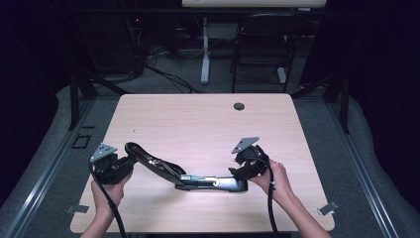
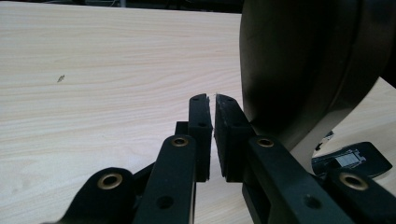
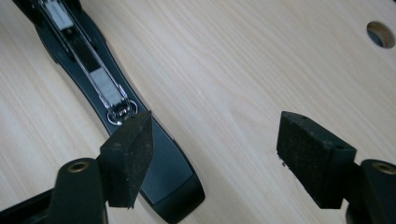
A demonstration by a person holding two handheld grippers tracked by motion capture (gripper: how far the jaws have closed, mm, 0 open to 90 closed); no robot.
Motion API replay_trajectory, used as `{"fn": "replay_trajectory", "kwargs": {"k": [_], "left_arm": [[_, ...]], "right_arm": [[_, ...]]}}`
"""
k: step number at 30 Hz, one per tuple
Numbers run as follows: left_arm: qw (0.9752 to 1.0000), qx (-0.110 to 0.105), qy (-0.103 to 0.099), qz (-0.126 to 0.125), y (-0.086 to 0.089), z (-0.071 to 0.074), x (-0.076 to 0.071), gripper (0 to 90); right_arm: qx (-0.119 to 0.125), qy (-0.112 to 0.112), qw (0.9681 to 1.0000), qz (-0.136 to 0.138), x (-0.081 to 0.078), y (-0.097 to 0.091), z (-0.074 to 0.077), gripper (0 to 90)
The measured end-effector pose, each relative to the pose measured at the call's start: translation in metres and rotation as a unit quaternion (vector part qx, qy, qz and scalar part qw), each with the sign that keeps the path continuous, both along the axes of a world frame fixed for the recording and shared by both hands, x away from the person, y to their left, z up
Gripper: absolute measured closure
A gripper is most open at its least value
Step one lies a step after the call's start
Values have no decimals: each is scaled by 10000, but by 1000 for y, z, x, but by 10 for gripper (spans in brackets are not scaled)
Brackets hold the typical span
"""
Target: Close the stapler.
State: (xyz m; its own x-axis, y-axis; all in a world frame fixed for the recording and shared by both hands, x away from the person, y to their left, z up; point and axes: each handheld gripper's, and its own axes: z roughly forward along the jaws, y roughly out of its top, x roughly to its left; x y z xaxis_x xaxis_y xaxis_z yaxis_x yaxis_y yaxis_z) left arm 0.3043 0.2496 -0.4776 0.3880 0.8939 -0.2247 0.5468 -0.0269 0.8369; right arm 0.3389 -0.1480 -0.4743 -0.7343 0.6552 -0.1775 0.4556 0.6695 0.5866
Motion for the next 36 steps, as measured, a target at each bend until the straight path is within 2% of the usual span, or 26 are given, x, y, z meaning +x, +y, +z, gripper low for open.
{"fn": "replay_trajectory", "kwargs": {"k": [2, 3, 5, 8, 10, 16, 17, 21, 27, 33, 36], "left_arm": [[10000, -17, -15, -5, 0, 0, -1, 861], [10000, -35, -6, -6, -1, 1, -1, 864], [10000, -40, -45, -4, -2, 2, -2, 866], [10000, -61, -53, -15, -5, 4, -2, 866], [10000, -36, -91, -10, -8, 5, 0, 879], [9999, -12, -116, -44, -12, 7, 0, 892], [9999, -17, -112, -44, -13, 7, 0, 892], [9996, -249, -73, -81, -12, 7, 0, 893], [9997, -174, -121, -129, -17, 9, -2, 895], [9994, -108, -203, -253, -29, 12, 1, 893], [9992, -51, -220, -345, -37, 12, 3, 893]], "right_arm": [[20, -76, 10000, 7, 0, 4, 4, 328], [92, -100, 9999, 38, 0, 6, 6, 379], [268, -206, 9994, 114, -2, 11, 10, 540], [342, -217, 9989, 241, -3, 19, 14, 696], [371, -256, 9986, 286, -4, 25, 16, 765], [370, -401, 9976, 435, -5, 42, 17, 821], [429, -469, 9970, 438, -6, 45, 17, 828], [478, -614, 9953, 568, -10, 57, 21, 867], [562, -726, 9937, 644, -11, 68, 27, 888], [570, -794, 9929, 674, -12, 73, 32, 897], [661, -824, 9923, 651, -12, 75, 33, 899]]}}
